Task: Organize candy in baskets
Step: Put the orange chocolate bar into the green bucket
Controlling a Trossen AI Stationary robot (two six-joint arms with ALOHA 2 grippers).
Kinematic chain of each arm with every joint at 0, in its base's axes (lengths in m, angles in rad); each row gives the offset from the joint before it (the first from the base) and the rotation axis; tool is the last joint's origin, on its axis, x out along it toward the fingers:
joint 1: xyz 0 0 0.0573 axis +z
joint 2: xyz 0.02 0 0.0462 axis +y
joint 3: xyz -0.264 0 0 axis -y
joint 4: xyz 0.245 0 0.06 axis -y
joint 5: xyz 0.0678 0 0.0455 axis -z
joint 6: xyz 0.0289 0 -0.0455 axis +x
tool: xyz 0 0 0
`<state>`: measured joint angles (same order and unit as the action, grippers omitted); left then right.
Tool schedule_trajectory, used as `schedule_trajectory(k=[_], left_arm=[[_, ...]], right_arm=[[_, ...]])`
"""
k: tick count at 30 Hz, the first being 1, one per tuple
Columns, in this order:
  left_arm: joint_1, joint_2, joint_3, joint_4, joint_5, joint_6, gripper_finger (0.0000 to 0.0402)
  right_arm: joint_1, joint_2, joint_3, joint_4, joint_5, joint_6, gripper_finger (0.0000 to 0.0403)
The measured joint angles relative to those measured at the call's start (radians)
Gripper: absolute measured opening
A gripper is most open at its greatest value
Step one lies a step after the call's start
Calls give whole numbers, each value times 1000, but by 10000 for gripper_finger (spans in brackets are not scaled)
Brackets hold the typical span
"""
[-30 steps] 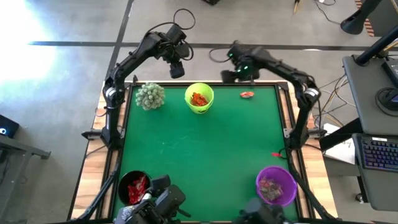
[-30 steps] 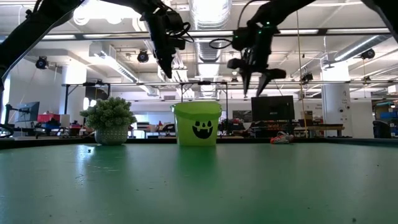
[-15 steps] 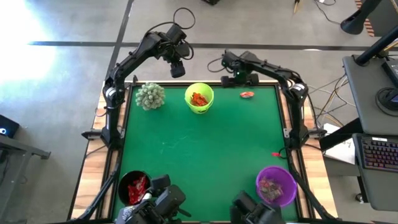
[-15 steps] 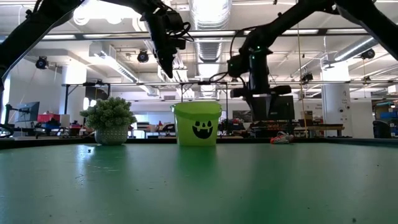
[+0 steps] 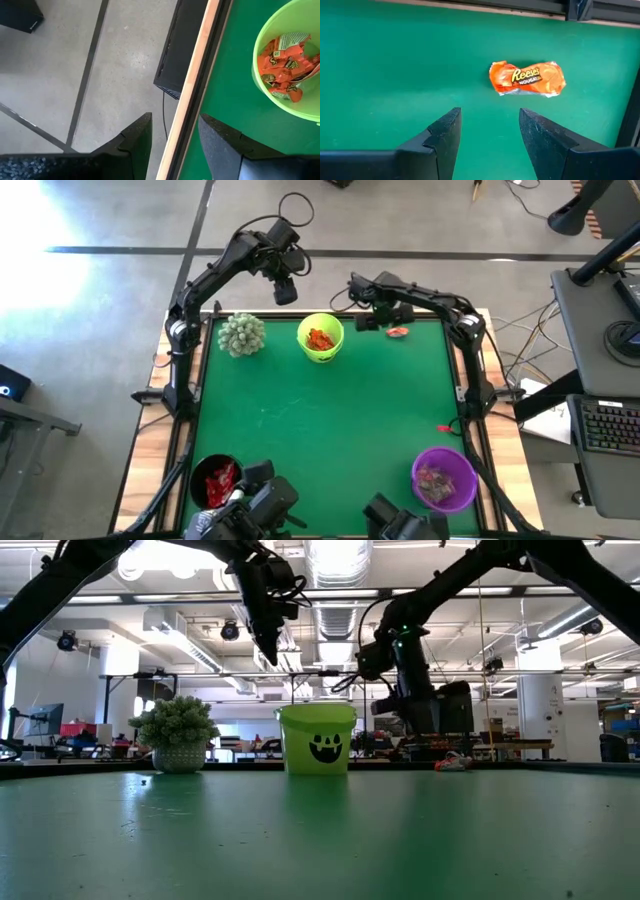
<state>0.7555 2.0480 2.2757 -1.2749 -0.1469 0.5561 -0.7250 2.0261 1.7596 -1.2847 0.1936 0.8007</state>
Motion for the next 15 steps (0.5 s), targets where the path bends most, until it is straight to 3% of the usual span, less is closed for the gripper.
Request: schedule_trajectory(k=[15], left_arm=[[0,0,0,-12,0,2,144]], right_arm=[[21,87,0,-19,43,-4,194]])
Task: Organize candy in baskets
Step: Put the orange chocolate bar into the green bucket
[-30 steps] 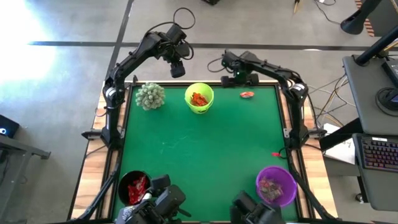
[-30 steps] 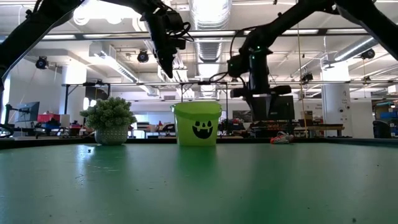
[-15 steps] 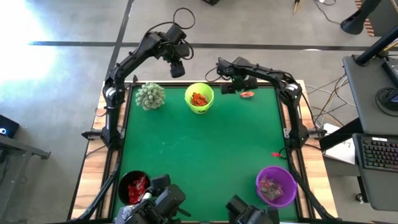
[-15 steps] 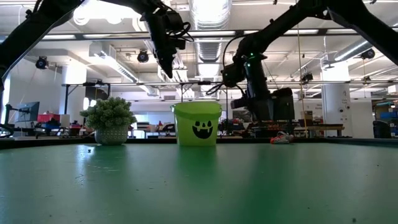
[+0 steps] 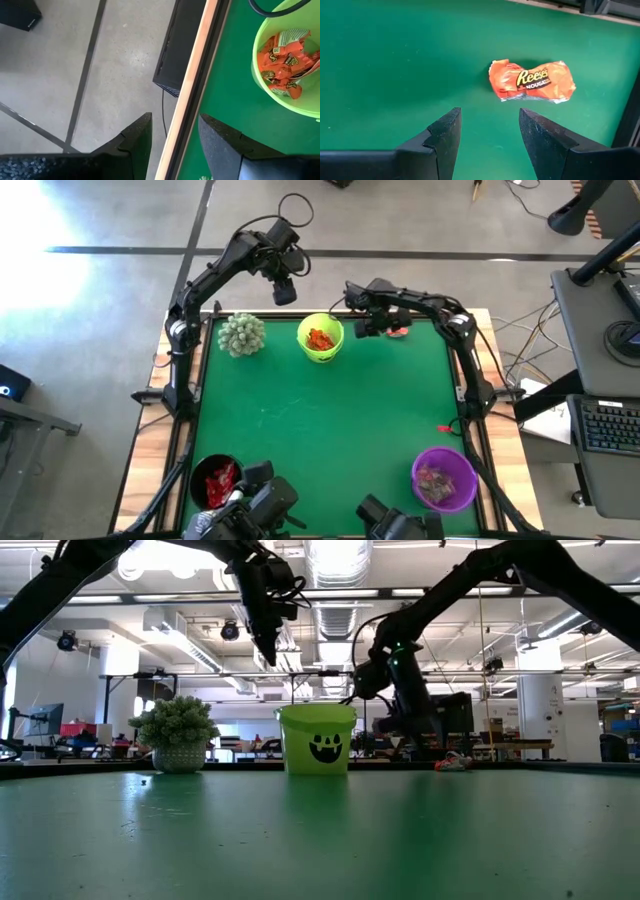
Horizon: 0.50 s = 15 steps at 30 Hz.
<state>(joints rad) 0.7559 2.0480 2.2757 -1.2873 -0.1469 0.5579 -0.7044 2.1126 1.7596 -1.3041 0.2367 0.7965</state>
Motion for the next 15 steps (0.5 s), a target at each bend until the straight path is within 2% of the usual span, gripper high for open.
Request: schedule_trajectory(k=[8,15], left_arm=[[0,0,0,-3,0,0,144],[0,0,0,-3,0,1,144]], right_arm=[[4,22,0,6,11,3,189],[4,31,0,12,23,8,143]])
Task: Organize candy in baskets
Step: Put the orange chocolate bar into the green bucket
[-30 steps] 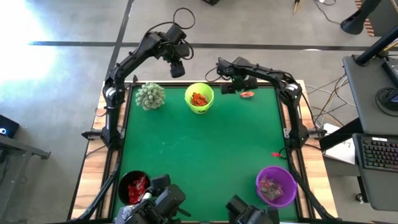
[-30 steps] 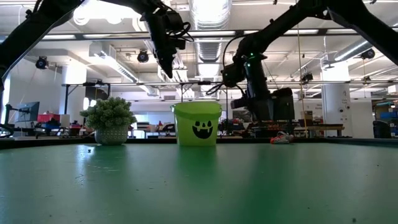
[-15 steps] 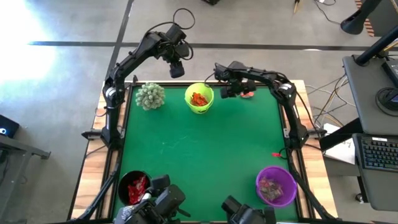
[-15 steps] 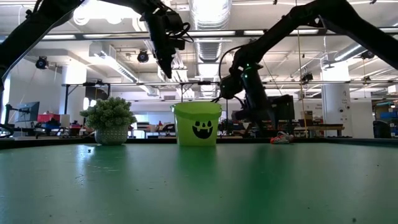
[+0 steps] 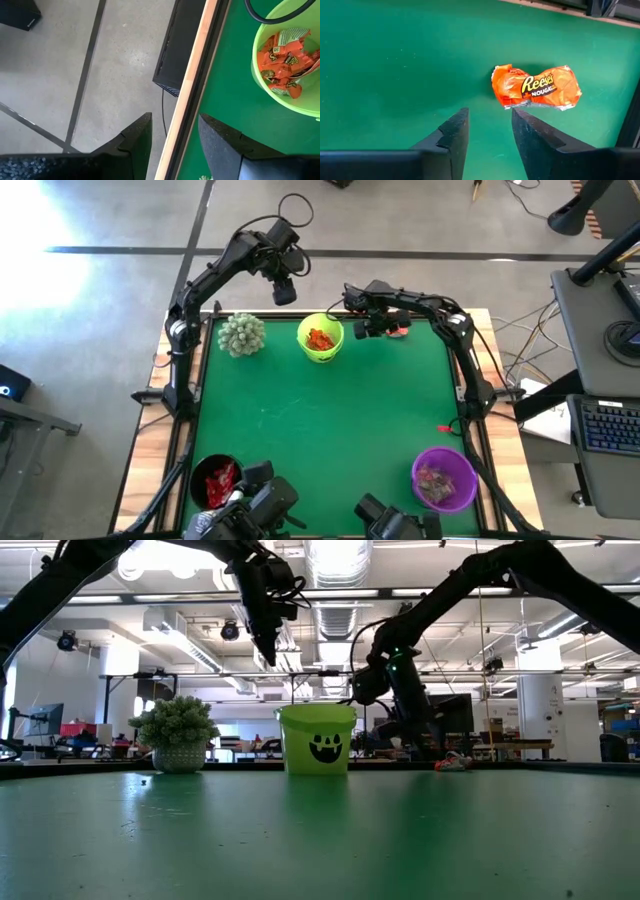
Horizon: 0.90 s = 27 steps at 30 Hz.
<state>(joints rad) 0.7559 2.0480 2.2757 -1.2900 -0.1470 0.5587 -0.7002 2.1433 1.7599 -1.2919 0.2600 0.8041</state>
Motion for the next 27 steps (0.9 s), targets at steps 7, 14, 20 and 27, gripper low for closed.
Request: schedule_trajectory(k=[7,14,20,27], left_arm=[[0,0,0,-3,0,0,144],[0,0,0,-16,0,0,144],[0,0,0,-24,0,0,144],[0,0,0,-28,0,0,144]], right_arm=[[0,0,0,13,-5,0,116],[-4,23,0,6,-56,-12,128],[-3,27,0,6,-58,-43,147],[0,24,22,-14,-49,-64,164]])
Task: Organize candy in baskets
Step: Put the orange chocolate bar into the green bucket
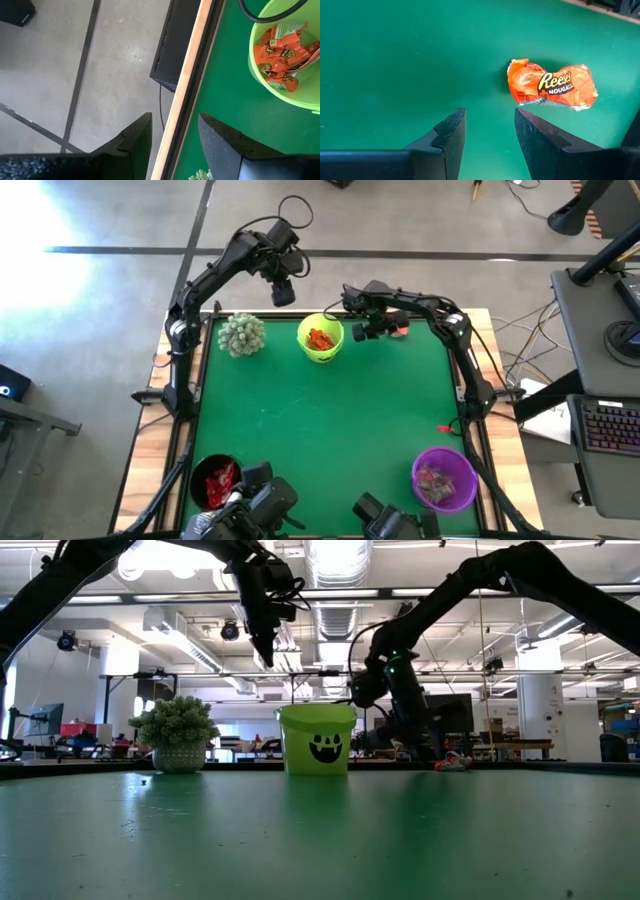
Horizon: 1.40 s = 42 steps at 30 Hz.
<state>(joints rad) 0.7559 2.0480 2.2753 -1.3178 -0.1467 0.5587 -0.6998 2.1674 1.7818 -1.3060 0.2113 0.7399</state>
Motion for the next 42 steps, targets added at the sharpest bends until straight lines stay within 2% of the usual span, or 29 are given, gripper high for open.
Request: schedule_trajectory(k=[5,21,36,42], left_arm=[[0,0,0,0,0,0,144],[0,0,0,-5,1,-6,144],[0,0,0,-18,1,-7,144],[0,0,0,-18,1,-7,144]], right_arm=[[-1,0,8,1,35,0,164],[-29,6,1,6,43,17,161],[-32,6,-5,8,34,31,80],[-32,7,-9,6,29,35,70]])
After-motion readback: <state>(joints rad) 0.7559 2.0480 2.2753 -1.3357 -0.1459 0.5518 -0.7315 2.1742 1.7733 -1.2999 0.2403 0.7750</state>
